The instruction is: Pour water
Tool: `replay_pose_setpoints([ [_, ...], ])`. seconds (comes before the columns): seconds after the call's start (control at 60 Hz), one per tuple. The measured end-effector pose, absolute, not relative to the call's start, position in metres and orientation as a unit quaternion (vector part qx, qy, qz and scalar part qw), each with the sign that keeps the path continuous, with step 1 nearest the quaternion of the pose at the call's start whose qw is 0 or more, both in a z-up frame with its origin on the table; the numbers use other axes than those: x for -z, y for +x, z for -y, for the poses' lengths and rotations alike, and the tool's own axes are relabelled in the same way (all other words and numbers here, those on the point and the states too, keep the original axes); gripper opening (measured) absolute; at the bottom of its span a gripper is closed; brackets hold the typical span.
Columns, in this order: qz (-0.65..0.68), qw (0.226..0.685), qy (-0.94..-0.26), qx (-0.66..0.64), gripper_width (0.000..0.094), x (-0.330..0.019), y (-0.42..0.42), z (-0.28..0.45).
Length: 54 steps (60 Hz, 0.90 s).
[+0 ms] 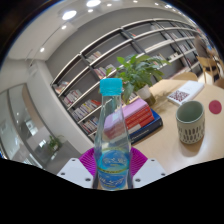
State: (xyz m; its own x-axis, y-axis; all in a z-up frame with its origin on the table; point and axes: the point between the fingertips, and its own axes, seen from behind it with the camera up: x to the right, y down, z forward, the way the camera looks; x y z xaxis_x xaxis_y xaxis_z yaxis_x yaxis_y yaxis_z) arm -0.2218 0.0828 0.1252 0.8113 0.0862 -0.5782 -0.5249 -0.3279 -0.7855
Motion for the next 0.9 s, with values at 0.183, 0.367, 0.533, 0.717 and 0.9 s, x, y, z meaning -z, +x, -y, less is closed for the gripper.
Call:
replay_pose_setpoints([
  [0.183, -0.31, 0.457, -0.703, -0.449, 0.0394, -0.151, -0.194, -0.097],
  [0.367, -0.454, 0.332, -0.618, -0.549, 0.0398, -0.153, -0.174, -0.112],
  [0.533, -0.546, 0.257, -0.508, -0.614, 0.04, -0.177, -0.151, -0.121],
  [0.717, -0.597, 0.224, -0.4, -0.659, 0.0417, -0.195, -0.123, -0.14],
  [0.9, -0.611, 0.206, -0.381, -0.663, 0.0417, -0.195, -0.111, -0.148],
])
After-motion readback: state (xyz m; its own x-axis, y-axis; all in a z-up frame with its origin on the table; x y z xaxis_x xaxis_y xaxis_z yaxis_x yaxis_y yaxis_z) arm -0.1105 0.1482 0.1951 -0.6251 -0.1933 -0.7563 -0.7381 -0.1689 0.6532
